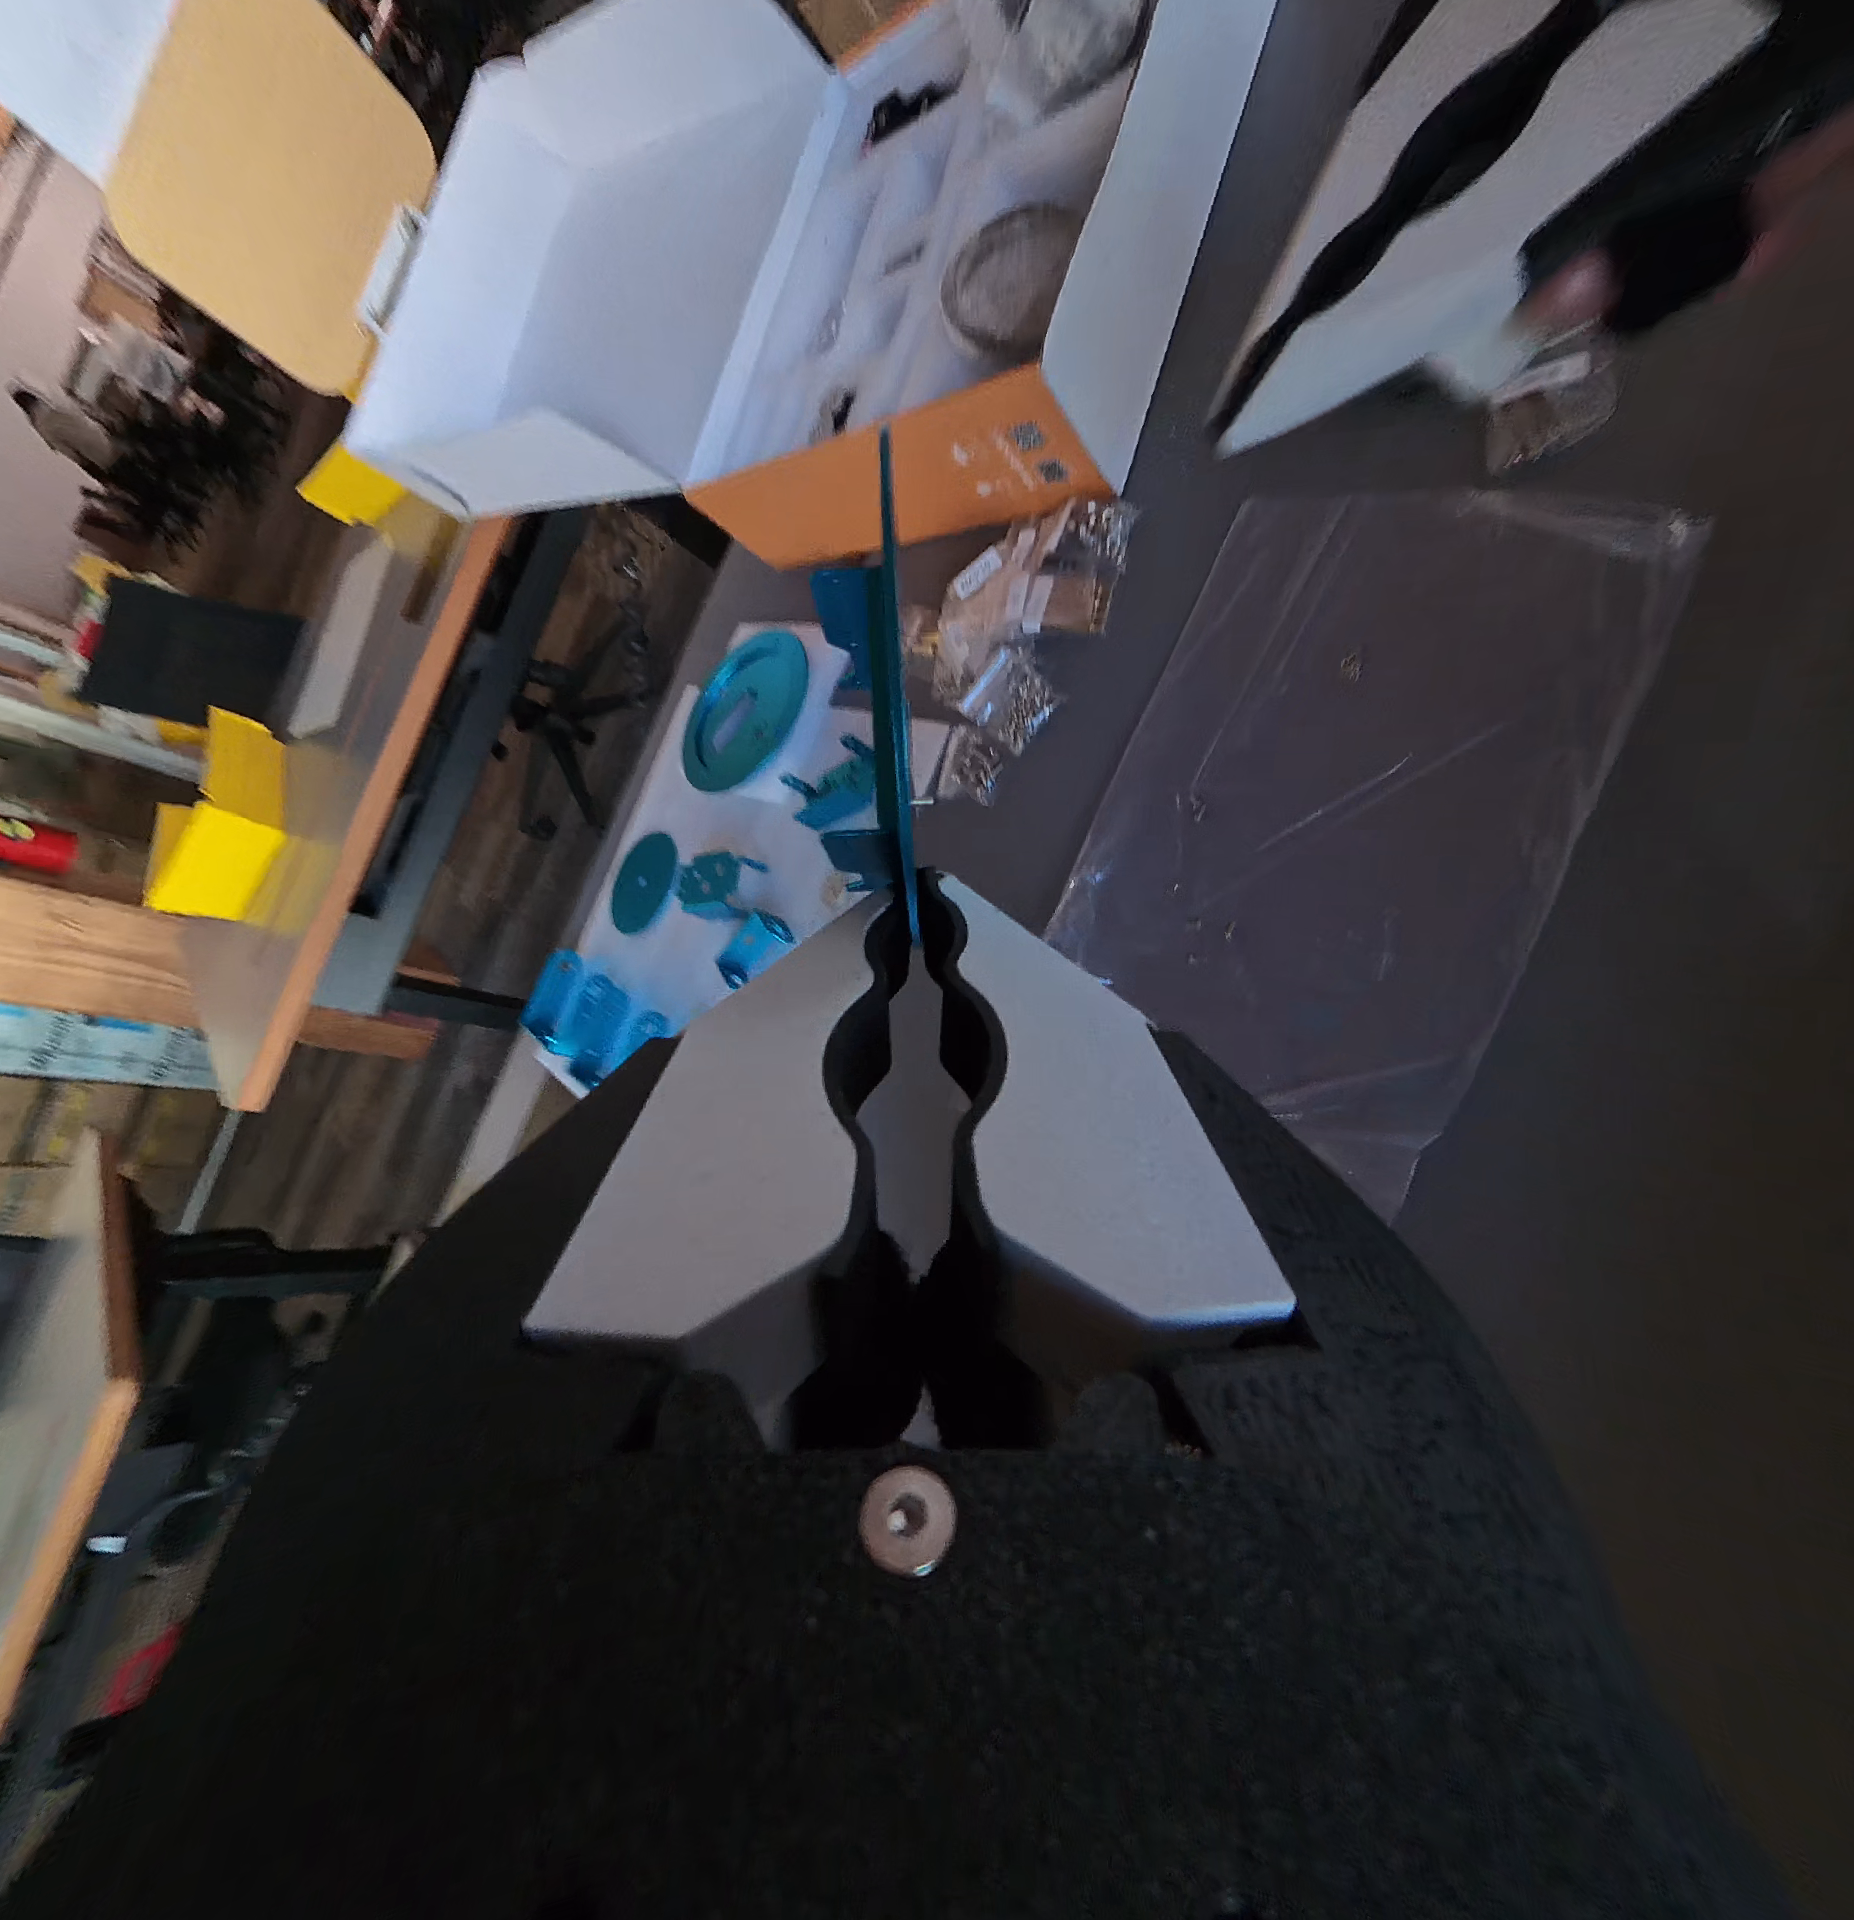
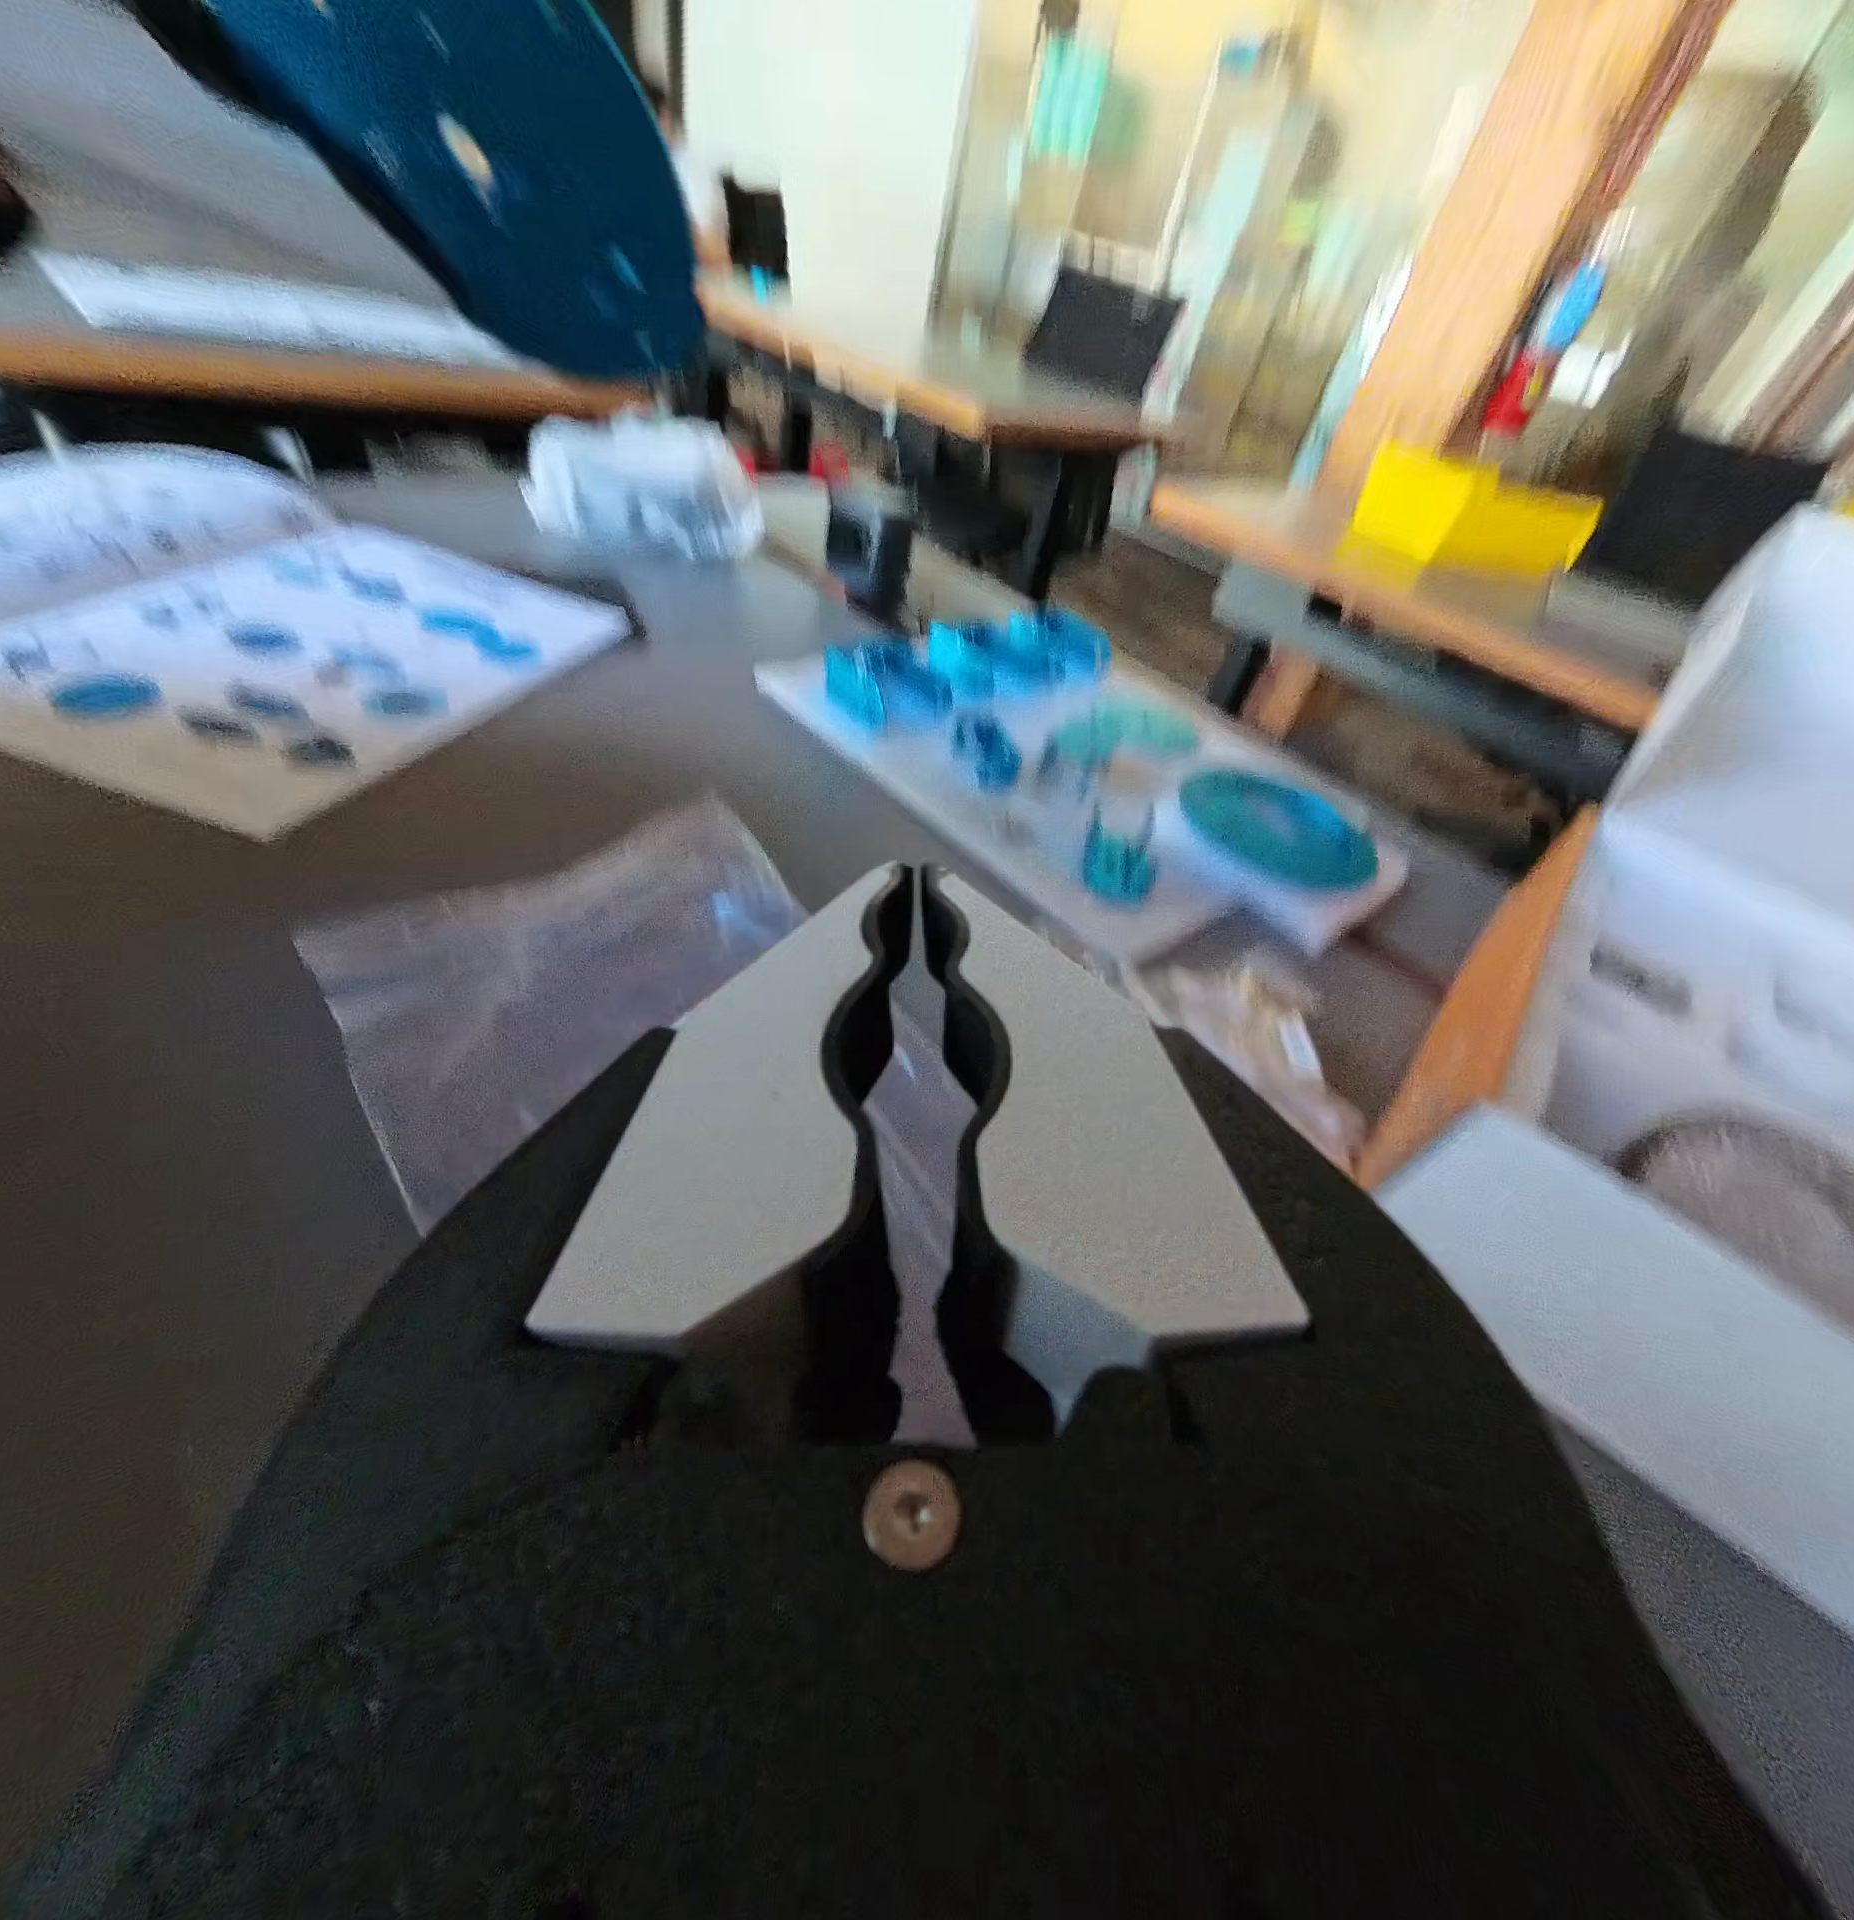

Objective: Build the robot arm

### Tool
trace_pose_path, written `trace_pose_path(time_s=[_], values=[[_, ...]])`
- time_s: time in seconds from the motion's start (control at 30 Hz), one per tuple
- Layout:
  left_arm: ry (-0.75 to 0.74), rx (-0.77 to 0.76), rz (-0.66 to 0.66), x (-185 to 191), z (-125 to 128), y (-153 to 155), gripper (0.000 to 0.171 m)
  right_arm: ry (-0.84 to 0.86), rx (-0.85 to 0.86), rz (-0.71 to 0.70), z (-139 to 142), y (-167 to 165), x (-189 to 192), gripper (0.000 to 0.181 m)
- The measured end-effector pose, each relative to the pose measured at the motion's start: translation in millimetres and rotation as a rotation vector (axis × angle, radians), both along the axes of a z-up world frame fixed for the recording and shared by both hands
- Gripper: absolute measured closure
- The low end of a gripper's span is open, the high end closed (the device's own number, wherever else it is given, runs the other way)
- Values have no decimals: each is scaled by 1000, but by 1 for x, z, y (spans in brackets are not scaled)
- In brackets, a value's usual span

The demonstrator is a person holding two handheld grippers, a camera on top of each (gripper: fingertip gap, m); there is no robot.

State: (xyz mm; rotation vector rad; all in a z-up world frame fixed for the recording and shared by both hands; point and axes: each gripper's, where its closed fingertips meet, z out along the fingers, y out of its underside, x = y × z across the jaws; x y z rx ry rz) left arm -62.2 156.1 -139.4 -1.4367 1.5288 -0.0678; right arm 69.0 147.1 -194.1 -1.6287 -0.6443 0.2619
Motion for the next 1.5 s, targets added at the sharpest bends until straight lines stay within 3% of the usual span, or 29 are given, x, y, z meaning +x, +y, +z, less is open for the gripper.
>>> trace_pose_path(time_s=[0.07, 0.2, 0.27, 0.37, 0.53, 0.8, 1.5], values=[[-10, -28, 3, -2, -14, 10, 171, -62, -144, -15, -34, -1, 20, 179], [28, -43, -13, -6, -43, 26, 171, -268, -535, 161, -121, -23, 24, 162], [32, -44, -17, -5, -54, 32, 171, -302, -654, 242, -142, -28, 21, 152], [20, -52, -22, -1, -68, 42, 171, -321, -604, 314, -137, -21, 15, 162], [-2, -80, -29, 5, -82, 55, 171, -500, -561, 327, -138, -9, 33, 168], [-9, -113, -26, 3, -93, 67, 171, -450, -593, 410, -142, -11, 22, 172], [-4, -140, -31, 5, -98, 66, 171, -476, -569, 385, -154, -8, 27, 179]])
